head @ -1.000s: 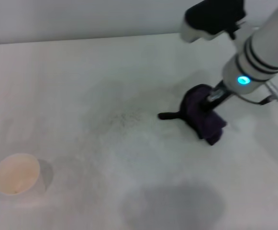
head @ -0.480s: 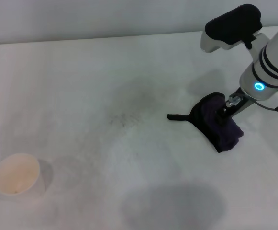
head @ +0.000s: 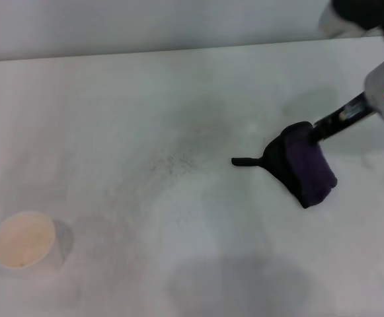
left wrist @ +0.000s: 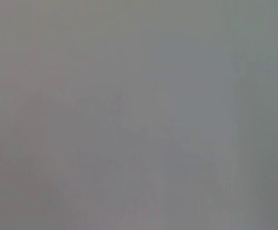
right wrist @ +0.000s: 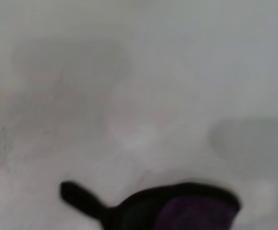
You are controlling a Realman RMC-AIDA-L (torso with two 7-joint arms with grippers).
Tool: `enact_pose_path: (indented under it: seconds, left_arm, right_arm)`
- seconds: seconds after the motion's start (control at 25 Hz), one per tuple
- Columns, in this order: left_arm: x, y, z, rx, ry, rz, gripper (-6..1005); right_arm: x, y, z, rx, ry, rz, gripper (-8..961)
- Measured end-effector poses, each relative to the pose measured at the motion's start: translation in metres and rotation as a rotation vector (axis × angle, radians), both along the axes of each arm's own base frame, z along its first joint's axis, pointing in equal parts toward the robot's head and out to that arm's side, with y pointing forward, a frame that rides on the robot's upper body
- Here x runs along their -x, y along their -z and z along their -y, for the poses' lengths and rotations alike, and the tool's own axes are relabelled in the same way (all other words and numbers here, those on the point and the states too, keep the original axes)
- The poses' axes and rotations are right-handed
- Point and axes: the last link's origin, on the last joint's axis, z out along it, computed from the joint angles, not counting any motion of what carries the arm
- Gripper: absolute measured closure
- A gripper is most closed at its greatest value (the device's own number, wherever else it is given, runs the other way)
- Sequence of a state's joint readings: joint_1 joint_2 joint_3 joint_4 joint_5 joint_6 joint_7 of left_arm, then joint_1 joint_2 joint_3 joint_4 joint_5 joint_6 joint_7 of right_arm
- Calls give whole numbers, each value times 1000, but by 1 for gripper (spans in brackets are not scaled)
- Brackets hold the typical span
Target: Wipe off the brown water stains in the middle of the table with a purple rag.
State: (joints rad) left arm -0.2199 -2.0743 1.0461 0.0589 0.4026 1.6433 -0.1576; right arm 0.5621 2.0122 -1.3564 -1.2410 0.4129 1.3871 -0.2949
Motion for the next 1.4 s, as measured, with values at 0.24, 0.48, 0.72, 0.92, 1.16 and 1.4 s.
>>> enact_pose_path:
  seconds: [0.24,0.48,0.72,0.92,1.16,1.4]
  left_arm:
    - [1,0,0,-23,-18,-1,106]
    - [0,1,-3,-38,-30,-13,106]
    - [2,0,-6,-78,-69,28,106]
    - [0,2,-12,-77,-74,40,107]
    - [-4,5,-19,-72,-65,54,107]
    - [-2,7,-27,-62,-97,86,107]
  right_arm:
    - [-22,-39,-4,-117,-52,-98,539]
    - [-52,-71,-2,-244,-169,-243,538]
    - [-77,-90,2,-419,-343,-360,537]
    - [-101,-94,9,-609,-455,-447,536]
    - [-131,-92,22,-836,-527,-427,534]
    - [-142,-75,31,-937,-630,-297,533]
